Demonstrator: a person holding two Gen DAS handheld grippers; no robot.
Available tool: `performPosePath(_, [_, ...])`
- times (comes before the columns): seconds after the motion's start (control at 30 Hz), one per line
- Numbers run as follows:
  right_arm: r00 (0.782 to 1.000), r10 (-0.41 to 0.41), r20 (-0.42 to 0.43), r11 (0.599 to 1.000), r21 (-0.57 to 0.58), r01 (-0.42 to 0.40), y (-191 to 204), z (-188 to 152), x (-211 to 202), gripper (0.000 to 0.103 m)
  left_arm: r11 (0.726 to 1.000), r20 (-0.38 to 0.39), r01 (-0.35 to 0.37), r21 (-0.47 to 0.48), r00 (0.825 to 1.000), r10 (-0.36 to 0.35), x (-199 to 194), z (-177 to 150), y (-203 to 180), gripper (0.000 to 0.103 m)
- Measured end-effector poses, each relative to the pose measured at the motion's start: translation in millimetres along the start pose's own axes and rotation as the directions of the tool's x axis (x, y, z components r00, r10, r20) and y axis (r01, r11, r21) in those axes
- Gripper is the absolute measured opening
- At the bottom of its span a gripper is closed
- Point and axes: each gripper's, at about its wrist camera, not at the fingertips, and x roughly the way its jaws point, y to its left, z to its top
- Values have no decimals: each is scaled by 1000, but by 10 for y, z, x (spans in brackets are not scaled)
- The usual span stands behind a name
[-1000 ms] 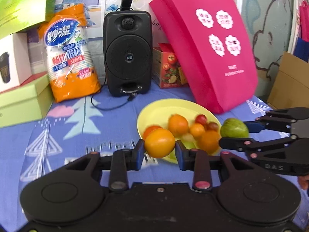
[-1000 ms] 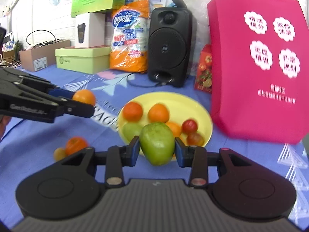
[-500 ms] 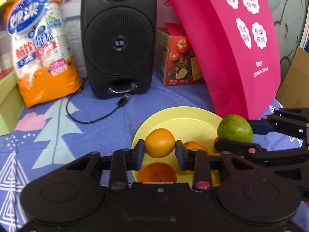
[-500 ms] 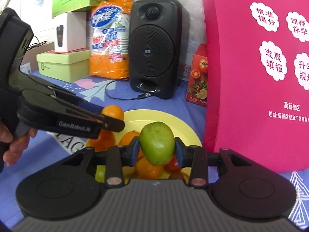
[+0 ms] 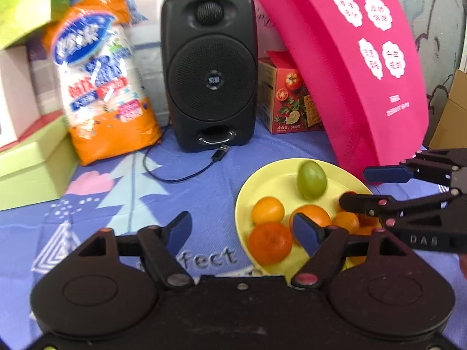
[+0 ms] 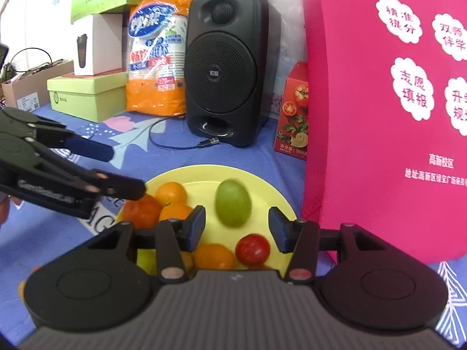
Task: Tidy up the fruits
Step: 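Carry the orange and green mango onto the yellow plate and release both, then move both open tools back to the last orange and kiwi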
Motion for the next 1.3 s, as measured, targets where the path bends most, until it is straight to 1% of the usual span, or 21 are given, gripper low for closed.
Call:
performPosePath(0.2, [1000,13,16,1000,-6,-13,133,-121,-291,50,1000,34,0,8,999,0,-466,-273,-38,80])
performPosePath(0.23, [1000,17,22,1000,-5,-17,165,-142,-342,52,1000,38,-5,10,999,4,-538,-324,-48,80])
performPosePath(0.27, [999,20,29,1000,-3,-20,194,-167,-397,55,1000,41,-12,13,999,11,-603,-373,-59,82])
performPosePath(0.3, [999,20,38,1000,-1,-20,224,-193,-452,58,1000,46,-19,17,999,18,-666,-422,-73,85])
performPosePath(0.33, [999,21,47,1000,3,-21,255,-222,-509,58,999,51,-26,20,998,25,-728,-470,-86,87])
performPosePath(0.53, [997,56,56,998,23,-57,452,-429,-751,59,997,94,-73,22,993,71,-1136,-815,-169,88])
performPosePath(0.63, [995,85,51,996,30,-86,575,-584,-847,60,997,92,-72,-10,993,73,-1276,-1018,-186,87])
performPosePath(0.73, [994,106,31,994,37,-107,692,-748,-888,60,997,69,-65,-36,995,67,-1312,-1197,-199,88])
performPosePath(0.9, [991,132,-6,990,58,-132,800,-983,-908,61,996,27,-53,-67,998,55,-1250,-1411,-212,87])
performPosePath(1.03, [989,146,-28,988,64,-144,839,-1091,-924,61,995,8,-53,-81,999,54,-1178,-1458,-219,87])
performPosePath(1.17, [990,138,-38,989,54,-135,868,-1154,-929,70,994,-6,-67,-82,998,67,-1126,-1478,-222,88])
performPosePath(1.3, [990,135,-38,990,52,-133,860,-1158,-946,70,993,-7,-89,-75,996,88,-1075,-1477,-218,87])
